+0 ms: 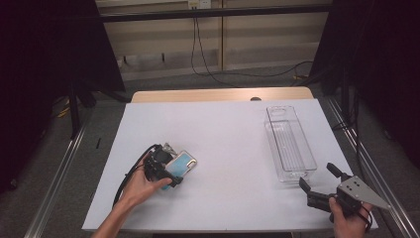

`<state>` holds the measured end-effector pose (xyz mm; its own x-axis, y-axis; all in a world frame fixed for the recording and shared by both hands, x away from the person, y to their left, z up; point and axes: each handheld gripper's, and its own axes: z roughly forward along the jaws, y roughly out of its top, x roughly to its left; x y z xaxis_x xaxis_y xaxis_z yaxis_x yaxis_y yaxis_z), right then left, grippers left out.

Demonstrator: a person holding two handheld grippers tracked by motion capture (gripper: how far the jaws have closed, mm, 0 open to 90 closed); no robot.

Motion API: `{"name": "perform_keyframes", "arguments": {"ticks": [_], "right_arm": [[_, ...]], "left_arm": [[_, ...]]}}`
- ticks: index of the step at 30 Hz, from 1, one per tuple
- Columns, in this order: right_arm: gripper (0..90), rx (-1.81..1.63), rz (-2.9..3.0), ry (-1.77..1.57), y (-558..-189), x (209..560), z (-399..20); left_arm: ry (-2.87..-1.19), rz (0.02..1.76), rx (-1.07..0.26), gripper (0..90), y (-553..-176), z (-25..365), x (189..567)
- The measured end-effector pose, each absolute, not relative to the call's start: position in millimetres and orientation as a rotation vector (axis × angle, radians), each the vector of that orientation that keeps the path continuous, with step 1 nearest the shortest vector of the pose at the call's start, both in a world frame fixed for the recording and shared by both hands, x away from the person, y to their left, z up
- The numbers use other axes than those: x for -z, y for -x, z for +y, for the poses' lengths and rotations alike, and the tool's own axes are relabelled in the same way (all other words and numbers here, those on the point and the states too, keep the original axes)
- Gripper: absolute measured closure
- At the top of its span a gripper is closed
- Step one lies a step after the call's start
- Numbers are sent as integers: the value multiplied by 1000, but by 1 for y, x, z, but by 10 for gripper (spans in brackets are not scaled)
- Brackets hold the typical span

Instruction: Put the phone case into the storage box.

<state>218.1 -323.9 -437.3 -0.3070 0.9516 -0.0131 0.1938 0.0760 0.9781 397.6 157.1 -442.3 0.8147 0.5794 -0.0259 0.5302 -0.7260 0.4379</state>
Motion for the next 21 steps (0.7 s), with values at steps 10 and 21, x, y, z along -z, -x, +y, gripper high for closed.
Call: {"name": "perform_keyframes", "arguments": {"ticks": [10, 21], "right_arm": [[3, -1291, 1617, -1169, -219, 438, -324], [3, -1292, 1623, -1166, -219, 438, -323]], "left_arm": [[-2568, 836, -148, 81, -396, 156, 440], [-2594, 845, -134, 168, -400, 155, 436]]}}
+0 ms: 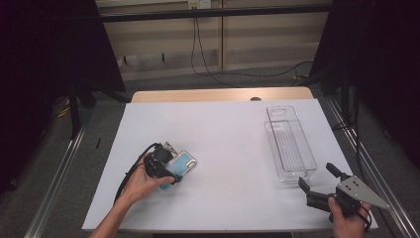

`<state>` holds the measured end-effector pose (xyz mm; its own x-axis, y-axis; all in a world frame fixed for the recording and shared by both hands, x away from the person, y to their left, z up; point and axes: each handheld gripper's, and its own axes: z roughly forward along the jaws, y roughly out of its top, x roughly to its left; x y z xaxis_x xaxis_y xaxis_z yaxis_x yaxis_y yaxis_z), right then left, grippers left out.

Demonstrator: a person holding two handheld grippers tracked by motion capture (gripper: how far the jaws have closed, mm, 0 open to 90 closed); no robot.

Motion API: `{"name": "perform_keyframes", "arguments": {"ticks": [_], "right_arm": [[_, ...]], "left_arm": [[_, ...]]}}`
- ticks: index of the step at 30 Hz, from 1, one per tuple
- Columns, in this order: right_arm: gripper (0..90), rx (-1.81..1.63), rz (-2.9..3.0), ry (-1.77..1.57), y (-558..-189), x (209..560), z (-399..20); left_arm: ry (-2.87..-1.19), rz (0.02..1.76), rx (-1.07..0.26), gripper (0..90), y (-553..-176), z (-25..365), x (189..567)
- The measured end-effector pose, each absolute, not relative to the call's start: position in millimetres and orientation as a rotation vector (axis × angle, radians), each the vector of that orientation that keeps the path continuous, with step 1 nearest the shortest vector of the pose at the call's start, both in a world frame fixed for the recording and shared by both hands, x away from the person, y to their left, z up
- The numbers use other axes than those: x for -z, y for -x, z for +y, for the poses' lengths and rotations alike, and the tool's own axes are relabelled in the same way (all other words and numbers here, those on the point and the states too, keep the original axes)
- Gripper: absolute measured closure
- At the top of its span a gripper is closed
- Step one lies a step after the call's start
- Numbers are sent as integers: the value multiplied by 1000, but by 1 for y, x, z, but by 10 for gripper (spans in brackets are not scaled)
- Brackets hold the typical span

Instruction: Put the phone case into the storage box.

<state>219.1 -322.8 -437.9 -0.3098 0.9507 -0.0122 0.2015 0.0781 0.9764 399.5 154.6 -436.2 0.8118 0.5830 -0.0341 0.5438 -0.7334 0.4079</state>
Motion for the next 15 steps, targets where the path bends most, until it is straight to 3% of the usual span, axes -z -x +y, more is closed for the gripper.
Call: {"name": "perform_keyframes", "arguments": {"ticks": [15], "right_arm": [[4, -1294, 1617, -1167, -219, 438, -323]], "left_arm": [[-2580, 849, -152, 172, -397, 155, 435]]}}
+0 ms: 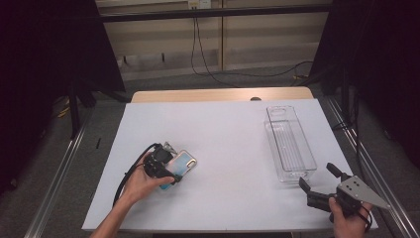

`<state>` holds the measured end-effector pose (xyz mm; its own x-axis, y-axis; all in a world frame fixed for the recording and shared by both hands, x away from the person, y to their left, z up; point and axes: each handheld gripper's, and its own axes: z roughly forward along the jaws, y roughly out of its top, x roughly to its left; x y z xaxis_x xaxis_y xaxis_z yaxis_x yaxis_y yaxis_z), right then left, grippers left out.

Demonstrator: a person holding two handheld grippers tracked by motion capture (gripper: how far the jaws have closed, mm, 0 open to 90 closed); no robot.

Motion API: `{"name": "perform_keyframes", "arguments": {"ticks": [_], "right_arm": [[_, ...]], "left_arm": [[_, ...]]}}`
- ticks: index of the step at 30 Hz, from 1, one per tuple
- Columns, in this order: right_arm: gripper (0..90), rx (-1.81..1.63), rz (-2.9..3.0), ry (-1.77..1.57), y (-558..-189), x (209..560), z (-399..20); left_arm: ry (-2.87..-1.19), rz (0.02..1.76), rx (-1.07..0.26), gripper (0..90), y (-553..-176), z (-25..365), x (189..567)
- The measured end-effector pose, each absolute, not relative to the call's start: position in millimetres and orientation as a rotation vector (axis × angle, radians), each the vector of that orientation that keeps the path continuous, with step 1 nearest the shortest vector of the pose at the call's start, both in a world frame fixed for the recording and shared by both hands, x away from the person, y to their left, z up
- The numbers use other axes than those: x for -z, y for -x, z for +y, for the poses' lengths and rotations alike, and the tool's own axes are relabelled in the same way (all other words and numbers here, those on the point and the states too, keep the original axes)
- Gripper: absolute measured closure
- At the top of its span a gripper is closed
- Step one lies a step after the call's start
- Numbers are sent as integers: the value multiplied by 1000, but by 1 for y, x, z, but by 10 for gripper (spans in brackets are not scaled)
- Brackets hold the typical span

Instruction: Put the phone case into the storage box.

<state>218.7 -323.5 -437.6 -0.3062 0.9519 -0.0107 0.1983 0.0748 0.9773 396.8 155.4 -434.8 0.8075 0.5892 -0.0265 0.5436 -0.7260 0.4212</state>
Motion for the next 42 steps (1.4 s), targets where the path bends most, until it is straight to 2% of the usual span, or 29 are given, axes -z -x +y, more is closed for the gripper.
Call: {"name": "perform_keyframes", "arguments": {"ticks": [9, 21, 28, 42], "right_arm": [[4, -1293, 1618, -1168, -219, 438, -324], [3, -1292, 1618, -1164, -219, 438, -324], [3, -1293, 1617, -1166, -219, 438, -324], [3, -1294, 1616, -1159, -218, 437, -323]], "left_arm": [[-2577, 859, -141, 173, -396, 158, 433], [-2461, 913, -188, 173, -398, 166, 423], [-2367, 902, -287, 172, -391, 169, 413], [-2303, 895, -355, 172, -384, 167, 406]]}}
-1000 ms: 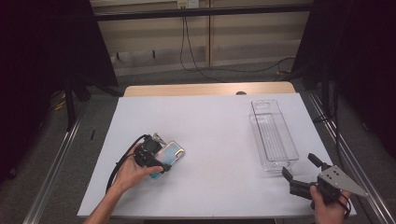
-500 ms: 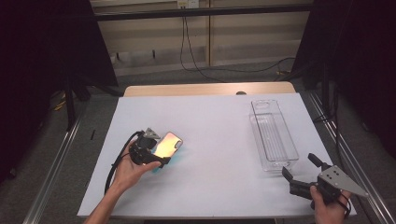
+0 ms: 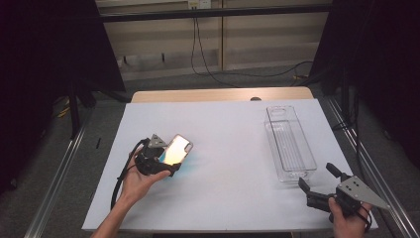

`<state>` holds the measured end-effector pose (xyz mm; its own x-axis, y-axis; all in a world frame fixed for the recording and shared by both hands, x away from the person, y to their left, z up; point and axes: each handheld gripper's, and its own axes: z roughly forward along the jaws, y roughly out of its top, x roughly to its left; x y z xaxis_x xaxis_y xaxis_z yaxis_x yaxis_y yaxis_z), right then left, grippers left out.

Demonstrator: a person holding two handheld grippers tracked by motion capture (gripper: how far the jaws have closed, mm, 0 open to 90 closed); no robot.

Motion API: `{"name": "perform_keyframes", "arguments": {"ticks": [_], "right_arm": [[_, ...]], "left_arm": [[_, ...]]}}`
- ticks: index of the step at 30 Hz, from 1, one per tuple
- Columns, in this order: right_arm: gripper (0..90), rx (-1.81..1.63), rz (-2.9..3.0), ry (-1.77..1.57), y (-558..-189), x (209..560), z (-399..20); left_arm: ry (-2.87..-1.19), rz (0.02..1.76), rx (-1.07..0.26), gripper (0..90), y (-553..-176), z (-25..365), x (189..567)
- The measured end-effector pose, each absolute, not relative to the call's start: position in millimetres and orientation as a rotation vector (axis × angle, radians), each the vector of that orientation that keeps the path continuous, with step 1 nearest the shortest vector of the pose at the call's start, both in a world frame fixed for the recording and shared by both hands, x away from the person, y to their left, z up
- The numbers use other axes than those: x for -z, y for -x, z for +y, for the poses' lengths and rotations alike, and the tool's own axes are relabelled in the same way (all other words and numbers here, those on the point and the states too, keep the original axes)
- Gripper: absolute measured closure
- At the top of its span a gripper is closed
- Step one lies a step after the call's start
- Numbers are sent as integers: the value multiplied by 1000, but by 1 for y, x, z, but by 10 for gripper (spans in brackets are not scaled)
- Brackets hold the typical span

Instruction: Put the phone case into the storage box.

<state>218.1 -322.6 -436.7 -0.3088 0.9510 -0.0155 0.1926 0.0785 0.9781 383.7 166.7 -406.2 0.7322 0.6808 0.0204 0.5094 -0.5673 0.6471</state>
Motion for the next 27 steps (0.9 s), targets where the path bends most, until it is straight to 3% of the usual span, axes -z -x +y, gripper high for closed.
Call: {"name": "perform_keyframes", "arguments": {"ticks": [27], "right_arm": [[0, -1338, 1654, -1129, -221, 435, -309]], "left_arm": [[-2275, 712, -367, 172, -366, 96, 411]]}}
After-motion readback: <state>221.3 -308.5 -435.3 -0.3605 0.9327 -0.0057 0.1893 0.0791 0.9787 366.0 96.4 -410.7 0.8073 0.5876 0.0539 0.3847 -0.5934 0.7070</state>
